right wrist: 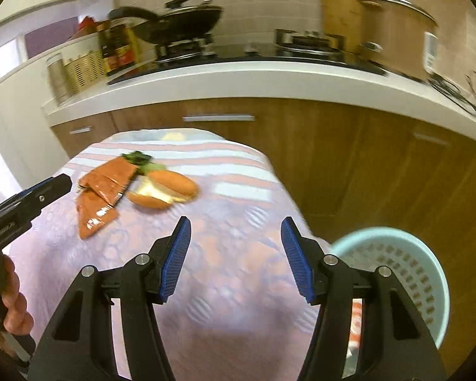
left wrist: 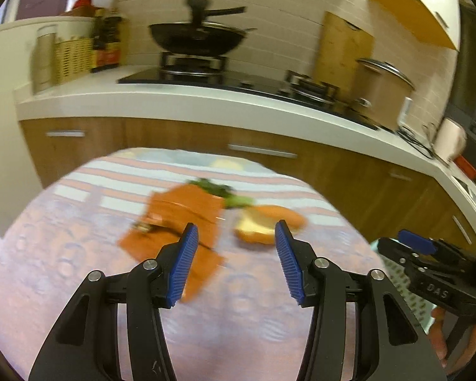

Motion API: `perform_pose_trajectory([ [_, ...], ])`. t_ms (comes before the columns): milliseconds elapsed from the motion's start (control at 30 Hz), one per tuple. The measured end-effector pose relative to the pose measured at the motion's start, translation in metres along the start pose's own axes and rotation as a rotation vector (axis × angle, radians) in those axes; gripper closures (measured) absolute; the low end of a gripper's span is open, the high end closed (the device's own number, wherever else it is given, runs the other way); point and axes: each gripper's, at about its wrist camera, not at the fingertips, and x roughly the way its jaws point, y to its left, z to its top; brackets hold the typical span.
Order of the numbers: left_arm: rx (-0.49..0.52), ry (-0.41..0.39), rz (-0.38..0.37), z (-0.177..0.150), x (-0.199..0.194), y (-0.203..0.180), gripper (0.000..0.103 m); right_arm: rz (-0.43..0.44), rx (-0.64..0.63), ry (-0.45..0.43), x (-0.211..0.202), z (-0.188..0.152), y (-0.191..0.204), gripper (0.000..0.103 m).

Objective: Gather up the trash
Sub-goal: 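Grasp an orange snack packet with the left tool while the right tool approaches the bread-like peel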

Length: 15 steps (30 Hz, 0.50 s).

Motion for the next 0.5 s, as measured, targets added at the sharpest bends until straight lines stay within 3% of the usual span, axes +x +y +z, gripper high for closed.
perform_pose_trajectory([
  [100, -0.016, 0.016, 0.019, 0.011, 0.010, 0.024, 0.044, 0.029, -0.037, 0.007, 0.017, 0.012, 0.022, 0.048],
  [233, -0.039, 0.062, 0.029, 0.023, 0.040, 0.050, 0.044, 0.049, -0.088, 0.012, 0.039, 0.026, 0.045, 0.048],
  [500, -0.087, 0.137, 0.022, 0.024, 0.088, 0.070, 0.039, 0.088, -0.144, 0.042, 0.081, 0.045, 0.065, 0.046],
])
